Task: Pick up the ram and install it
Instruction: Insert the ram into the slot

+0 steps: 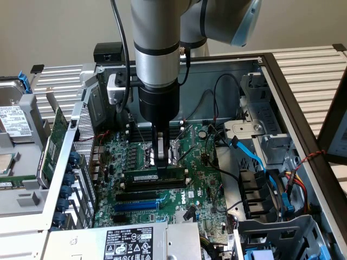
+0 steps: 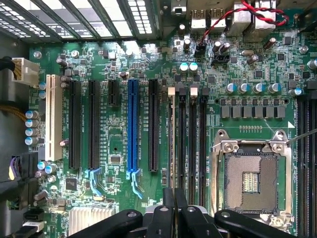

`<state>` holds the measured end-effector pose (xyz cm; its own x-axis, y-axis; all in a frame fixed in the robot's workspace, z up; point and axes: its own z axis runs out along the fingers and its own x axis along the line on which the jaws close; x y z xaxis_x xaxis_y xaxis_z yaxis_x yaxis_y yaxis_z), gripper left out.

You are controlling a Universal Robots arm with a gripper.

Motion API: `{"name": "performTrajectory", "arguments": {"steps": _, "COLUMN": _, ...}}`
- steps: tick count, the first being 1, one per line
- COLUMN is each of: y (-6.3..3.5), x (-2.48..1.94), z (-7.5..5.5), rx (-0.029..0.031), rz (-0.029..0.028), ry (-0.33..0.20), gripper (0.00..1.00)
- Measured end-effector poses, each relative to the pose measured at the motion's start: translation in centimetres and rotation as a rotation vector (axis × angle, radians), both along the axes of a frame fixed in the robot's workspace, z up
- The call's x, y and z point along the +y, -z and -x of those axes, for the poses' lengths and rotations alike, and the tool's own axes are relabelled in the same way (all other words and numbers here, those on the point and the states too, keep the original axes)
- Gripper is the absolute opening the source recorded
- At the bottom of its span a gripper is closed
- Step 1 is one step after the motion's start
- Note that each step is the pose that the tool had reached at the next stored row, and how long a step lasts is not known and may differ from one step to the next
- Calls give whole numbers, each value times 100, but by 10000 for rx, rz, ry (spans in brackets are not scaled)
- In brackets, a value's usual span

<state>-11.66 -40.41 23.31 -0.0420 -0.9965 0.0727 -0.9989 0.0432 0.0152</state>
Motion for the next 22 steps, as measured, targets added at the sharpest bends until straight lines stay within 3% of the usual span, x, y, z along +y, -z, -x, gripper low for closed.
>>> {"name": "performTrajectory", "arguments": {"steps": 22, "y": 28, "x": -4, "z": 0, "rx": 1, "rz": 2, "ry": 66, "gripper": 13}}
